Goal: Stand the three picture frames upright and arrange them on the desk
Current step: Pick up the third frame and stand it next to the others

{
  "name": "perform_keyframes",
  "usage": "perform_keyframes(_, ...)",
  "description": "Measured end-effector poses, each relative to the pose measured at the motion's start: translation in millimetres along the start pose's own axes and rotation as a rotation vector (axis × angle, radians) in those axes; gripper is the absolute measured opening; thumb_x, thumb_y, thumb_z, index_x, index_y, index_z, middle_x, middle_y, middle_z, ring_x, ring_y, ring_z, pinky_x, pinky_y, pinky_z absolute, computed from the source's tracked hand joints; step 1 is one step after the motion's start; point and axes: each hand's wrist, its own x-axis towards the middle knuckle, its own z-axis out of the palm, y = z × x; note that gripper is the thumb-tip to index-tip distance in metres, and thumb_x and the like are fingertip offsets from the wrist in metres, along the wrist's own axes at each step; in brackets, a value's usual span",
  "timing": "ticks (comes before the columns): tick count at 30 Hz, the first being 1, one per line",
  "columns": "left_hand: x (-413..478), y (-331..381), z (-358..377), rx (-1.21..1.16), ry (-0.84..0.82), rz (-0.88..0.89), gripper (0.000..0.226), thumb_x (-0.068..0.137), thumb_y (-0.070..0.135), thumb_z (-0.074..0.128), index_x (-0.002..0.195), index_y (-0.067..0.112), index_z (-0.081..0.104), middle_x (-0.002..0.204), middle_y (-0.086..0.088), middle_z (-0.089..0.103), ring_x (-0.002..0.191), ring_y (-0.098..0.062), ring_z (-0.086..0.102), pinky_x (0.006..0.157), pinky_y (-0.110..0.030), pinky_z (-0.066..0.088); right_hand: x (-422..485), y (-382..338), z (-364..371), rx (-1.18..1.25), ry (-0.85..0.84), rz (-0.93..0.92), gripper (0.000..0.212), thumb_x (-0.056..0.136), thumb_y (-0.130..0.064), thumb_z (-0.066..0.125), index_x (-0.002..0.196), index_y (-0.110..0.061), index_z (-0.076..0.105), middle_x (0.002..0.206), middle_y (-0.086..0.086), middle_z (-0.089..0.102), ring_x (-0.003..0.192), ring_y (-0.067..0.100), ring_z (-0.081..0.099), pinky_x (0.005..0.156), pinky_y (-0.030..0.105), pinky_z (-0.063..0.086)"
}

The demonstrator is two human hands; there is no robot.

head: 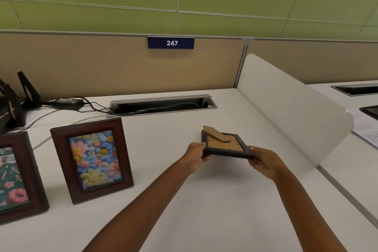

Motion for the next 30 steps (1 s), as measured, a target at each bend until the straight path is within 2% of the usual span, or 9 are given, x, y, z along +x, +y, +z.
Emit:
perform_keyframes(3, -7.8, 12.4, -2.7, -0.118, 0.01, -0.023, 0.029, 0.096, 0.003, 0.034, 0.122, -0.008, 0.04, 0.106, -0.022, 0.045, 0.068, -0.02, 0.05, 0.054, -0.024, 0.043, -2.1, -5.1, 0.2, -0.039, -0.017, -0.101, 0.028, 0.091, 0.007, 0.034, 0.107, 0.003, 0.058, 0.095, 0.015, 0.058, 0.088, 0.025, 0.058, 0.066, 0.023, 0.057)
perform_keyframes(7, -20.6, 20.9, -10.3, -0.203, -0.006, -0.032, 0.009, 0.095, 0.001, 0.037, 0.1, -0.002, 0.044, 0.098, -0.021, 0.049, 0.07, -0.021, 0.051, 0.056, -0.026, 0.045, -3.9, -3.5, 9.1, -0.301, 0.015, -0.259, 0.035, 0.087, 0.013, 0.041, 0.114, -0.002, 0.058, 0.099, 0.016, 0.058, 0.093, 0.03, 0.057, 0.088, 0.037, 0.048)
perform_keyframes(10, -28.2, 23.9, -18.9, -0.232, -0.032, -0.034, 0.019, 0.094, 0.0, 0.038, 0.078, 0.001, 0.048, 0.082, -0.017, 0.05, 0.069, -0.021, 0.051, 0.058, -0.026, 0.044, -5.9, 5.3, 16.1, -0.482, 0.0, -0.402, 0.035, 0.085, 0.01, 0.05, 0.116, -0.002, 0.058, 0.096, 0.014, 0.059, 0.092, 0.03, 0.058, 0.092, 0.046, 0.046)
perform_keyframes(16, -44.4, 30.7, -35.2, -0.245, -0.054, -0.04, 0.02, 0.094, 0.001, 0.037, 0.076, 0.001, 0.045, 0.08, -0.019, 0.052, 0.069, -0.022, 0.055, 0.054, -0.023, 0.049, -2.6, 22.0, 23.0, -0.678, -0.03, -0.684, 0.025, 0.082, 0.001, 0.06, 0.107, -0.005, 0.062, 0.11, 0.01, 0.062, 0.106, 0.025, 0.055, 0.089, 0.027, 0.043)
perform_keyframes(19, -51.2, 36.3, -44.9, -0.222, -0.073, -0.033, 0.018, 0.094, 0.004, 0.039, 0.078, 0.0, 0.048, 0.079, -0.02, 0.056, 0.068, -0.021, 0.057, 0.043, -0.019, 0.052, -2.7, 23.8, 28.0, -0.615, -0.102, -0.684, 0.02, 0.084, -0.001, 0.057, 0.102, -0.012, 0.06, 0.113, 0.004, 0.059, 0.109, 0.019, 0.053, 0.097, 0.032, 0.04)
perform_keyframes(23, -57.3, 43.0, -57.4, -0.238, -0.122, -0.044, 0.018, 0.092, 0.007, 0.041, 0.082, -0.003, 0.052, 0.076, -0.019, 0.059, 0.061, -0.019, 0.057, 0.044, -0.017, 0.053, -5.4, 22.9, 39.0, -0.508, -0.109, -0.78, 0.022, 0.087, 0.001, 0.052, 0.096, -0.018, 0.057, 0.096, 0.0, 0.063, 0.086, -0.005, 0.057, 0.081, 0.018, 0.042)
perform_keyframes(25, -59.3, 44.4, -64.0, -0.235, -0.156, -0.044, 0.022, 0.092, 0.015, 0.043, 0.089, -0.003, 0.055, 0.076, -0.017, 0.061, 0.054, -0.016, 0.061, 0.045, -0.017, 0.054, -4.8, 20.7, 43.6, -0.434, -0.127, -0.805, 0.026, 0.088, 0.004, 0.047, 0.094, -0.019, 0.055, 0.09, 0.001, 0.061, 0.08, -0.008, 0.058, 0.072, 0.01, 0.046)
perform_keyframes(28, -56.6, 41.0, -73.8, -0.111, -0.179, -0.009, 0.049, 0.096, 0.04, 0.033, 0.094, -0.002, 0.058, 0.081, -0.014, 0.064, 0.066, -0.016, 0.062, 0.053, -0.019, 0.056, -4.6, 16.9, 49.1, -0.335, -0.162, -0.8, 0.02, 0.089, 0.004, 0.044, 0.098, -0.01, 0.054, 0.089, 0.001, 0.061, 0.077, -0.007, 0.062, 0.062, 0.006, 0.048)
perform_keyframes(30, -50.1, 31.3, -79.1, 0.044, -0.147, 0.045, 0.071, 0.093, 0.054, 0.017, 0.1, -0.004, 0.059, 0.089, -0.015, 0.064, 0.08, -0.021, 0.061, 0.069, -0.025, 0.055, -5.4, 17.2, 53.0, -0.268, -0.166, -0.782, 0.02, 0.089, 0.003, 0.044, 0.094, -0.013, 0.055, 0.089, 0.001, 0.061, 0.077, -0.006, 0.062, 0.062, 0.007, 0.049)
